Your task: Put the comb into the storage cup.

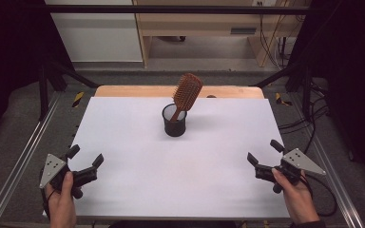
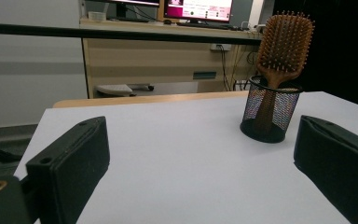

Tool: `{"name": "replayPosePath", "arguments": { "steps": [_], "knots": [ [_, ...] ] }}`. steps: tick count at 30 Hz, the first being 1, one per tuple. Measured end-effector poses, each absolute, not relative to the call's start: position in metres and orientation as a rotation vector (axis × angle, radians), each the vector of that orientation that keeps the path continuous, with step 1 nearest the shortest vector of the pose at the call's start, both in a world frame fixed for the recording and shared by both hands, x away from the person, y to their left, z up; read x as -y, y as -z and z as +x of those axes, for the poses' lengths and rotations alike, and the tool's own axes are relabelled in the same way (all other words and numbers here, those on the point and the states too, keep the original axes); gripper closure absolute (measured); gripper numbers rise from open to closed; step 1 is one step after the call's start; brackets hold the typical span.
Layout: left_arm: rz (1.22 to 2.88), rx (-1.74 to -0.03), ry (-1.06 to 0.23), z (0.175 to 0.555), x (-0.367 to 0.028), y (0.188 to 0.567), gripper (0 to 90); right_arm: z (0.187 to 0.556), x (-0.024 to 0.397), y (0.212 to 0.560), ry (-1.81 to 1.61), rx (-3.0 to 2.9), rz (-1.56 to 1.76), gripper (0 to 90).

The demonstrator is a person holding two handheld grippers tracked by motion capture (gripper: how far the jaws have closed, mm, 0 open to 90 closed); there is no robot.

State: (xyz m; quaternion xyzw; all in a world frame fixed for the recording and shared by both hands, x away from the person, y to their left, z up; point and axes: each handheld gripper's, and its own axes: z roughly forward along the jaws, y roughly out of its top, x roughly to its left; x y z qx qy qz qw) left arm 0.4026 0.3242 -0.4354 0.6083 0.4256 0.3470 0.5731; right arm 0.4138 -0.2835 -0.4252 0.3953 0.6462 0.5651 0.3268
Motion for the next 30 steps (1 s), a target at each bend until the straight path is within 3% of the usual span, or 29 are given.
{"name": "replayPosePath", "arguments": {
  "steps": [30],
  "knots": [
    [1.46,-1.016,-0.769,0.391,-0.321,0.441,4.5,0.408,0.265,0.447,-1.508,-1.762,0.996,3.1]
  ]
}}
